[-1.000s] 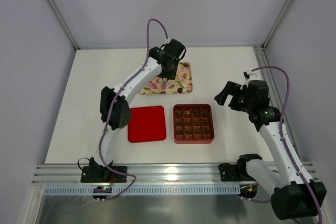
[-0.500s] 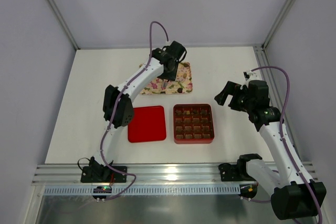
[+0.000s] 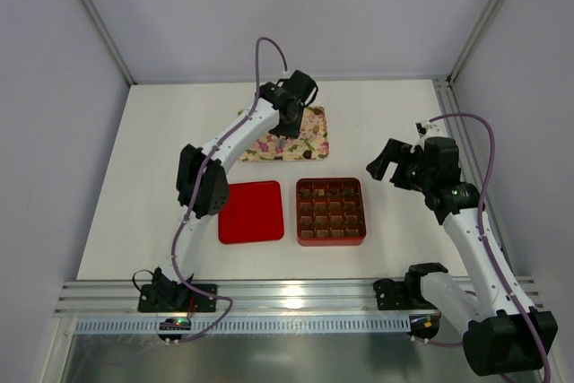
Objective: Pack the chocolate
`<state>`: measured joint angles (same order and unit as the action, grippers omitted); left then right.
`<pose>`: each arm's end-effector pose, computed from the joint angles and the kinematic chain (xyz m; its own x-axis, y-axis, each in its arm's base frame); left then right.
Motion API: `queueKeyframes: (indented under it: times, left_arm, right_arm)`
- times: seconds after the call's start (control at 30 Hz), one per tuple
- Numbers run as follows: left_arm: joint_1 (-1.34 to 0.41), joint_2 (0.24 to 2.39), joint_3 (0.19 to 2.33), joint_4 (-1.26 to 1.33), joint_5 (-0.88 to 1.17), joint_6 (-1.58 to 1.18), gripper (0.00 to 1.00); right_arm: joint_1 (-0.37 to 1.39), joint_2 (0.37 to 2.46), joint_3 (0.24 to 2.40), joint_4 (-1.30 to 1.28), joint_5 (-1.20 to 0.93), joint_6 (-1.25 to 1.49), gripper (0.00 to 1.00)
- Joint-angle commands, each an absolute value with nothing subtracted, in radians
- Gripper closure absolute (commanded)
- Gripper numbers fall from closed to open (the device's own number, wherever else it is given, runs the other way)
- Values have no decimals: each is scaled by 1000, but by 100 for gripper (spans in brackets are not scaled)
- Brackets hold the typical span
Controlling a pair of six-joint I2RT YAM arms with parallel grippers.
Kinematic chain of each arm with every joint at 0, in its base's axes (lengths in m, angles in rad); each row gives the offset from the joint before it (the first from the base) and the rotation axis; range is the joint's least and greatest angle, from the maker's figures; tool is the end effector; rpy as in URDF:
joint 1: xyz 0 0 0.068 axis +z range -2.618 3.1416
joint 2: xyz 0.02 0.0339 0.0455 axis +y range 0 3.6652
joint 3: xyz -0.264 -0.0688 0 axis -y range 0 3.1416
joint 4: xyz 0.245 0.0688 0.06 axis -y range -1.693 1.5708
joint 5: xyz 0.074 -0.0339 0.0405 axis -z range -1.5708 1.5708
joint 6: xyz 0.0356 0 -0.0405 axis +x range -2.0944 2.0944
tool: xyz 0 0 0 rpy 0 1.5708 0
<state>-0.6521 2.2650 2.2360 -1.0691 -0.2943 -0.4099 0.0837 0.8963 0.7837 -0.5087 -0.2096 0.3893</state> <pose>0.3915 -0.2860 0.2731 -0.8386 0.1605 -0.5205 0.1544 0.9865 0.0554 0.1925 0.0236 0.2884 -0.6317 0.3195 -0.7063 -0.0115 0.9071 0.4207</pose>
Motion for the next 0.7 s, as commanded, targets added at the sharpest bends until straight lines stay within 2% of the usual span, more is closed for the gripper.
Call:
queueKeyframes:
  times: [0.0, 0.23, 0.37, 0.53, 0.67]
  left_arm:
    - [-641, 2275, 2272, -1039, -284, -391, 62]
    - [-641, 2286, 2273, -1031, -270, -382, 65]
    - [-641, 2284, 2273, -1035, -270, -377, 73]
    - [-641, 2234, 2254, -1042, -272, -373, 80]
    - [-641, 2169, 2220, -1042, -258, -374, 80]
  right_arm:
    - [84, 877, 799, -495, -219, 373, 0]
    - [84, 879, 801, -495, -219, 371, 0]
    - [83, 881, 805, -497, -219, 370, 0]
    - [84, 880, 804, -495, -221, 371, 0]
    - [84, 884, 799, -488, -221, 371, 0]
